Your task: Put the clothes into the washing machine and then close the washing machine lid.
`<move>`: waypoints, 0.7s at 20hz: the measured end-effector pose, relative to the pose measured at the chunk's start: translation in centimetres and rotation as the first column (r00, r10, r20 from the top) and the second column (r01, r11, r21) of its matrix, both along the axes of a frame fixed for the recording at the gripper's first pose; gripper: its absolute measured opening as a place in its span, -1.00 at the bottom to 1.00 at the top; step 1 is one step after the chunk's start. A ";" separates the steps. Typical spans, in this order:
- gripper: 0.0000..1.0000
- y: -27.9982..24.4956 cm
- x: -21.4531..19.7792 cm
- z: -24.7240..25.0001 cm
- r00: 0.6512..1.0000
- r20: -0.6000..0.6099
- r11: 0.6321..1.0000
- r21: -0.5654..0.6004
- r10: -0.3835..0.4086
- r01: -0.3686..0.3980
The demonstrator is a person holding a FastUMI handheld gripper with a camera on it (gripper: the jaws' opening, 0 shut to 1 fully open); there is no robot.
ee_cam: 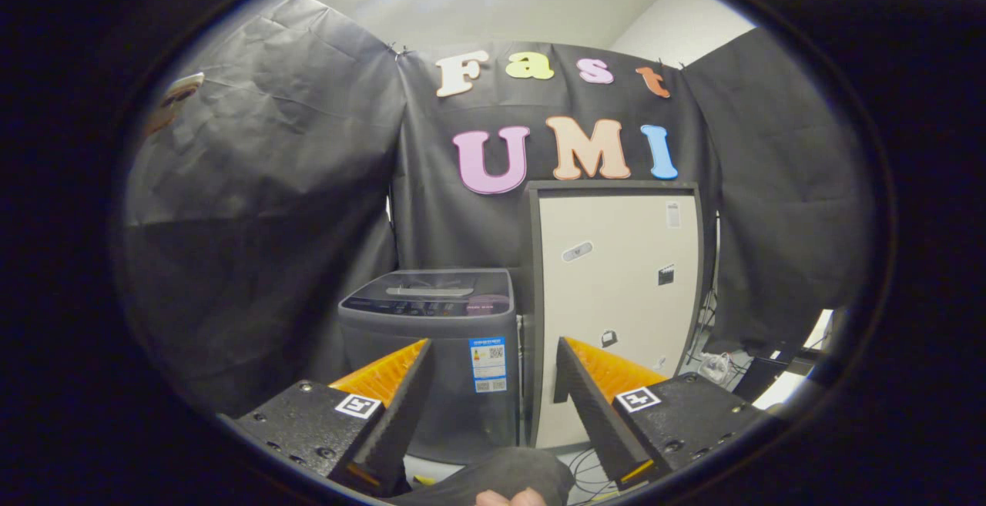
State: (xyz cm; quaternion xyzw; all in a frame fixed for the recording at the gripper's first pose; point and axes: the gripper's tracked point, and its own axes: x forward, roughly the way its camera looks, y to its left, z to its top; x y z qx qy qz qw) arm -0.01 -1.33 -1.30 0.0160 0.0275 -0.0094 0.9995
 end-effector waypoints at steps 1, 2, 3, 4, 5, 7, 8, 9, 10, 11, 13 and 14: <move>0.90 0.0 0.0 0.0 1.000 0.000 1.000 0.000 0.001 -0.001; 0.90 0.0 0.0 0.1 1.000 0.002 1.000 -0.001 -0.001 0.001; 0.90 0.0 0.0 0.1 1.000 0.002 1.000 -0.002 0.001 -0.001; 0.90 0.0 0.0 0.0 1.000 0.002 1.000 -0.001 0.000 0.000; 0.90 0.0 0.0 0.0 1.000 0.002 1.000 -0.001 0.000 0.000; 0.90 0.0 0.0 0.1 1.000 0.003 1.000 -0.002 0.000 0.000; 0.90 0.1 -0.1 0.1 1.000 0.003 1.000 -0.002 0.000 0.000; 0.90 0.0 -0.1 0.1 1.000 0.003 1.000 -0.003 0.000 0.000; 0.90 0.0 0.1 0.1 1.000 0.003 1.000 -0.004 0.000 0.000; 0.90 0.0 0.1 0.1 1.000 0.002 1.000 -0.004 0.001 -0.001; 0.90 -0.1 0.0 0.0 1.000 0.003 1.000 -0.005 0.001 -0.001; 0.90 0.0 0.0 0.0 1.000 0.002 1.000 -0.006 0.000 0.000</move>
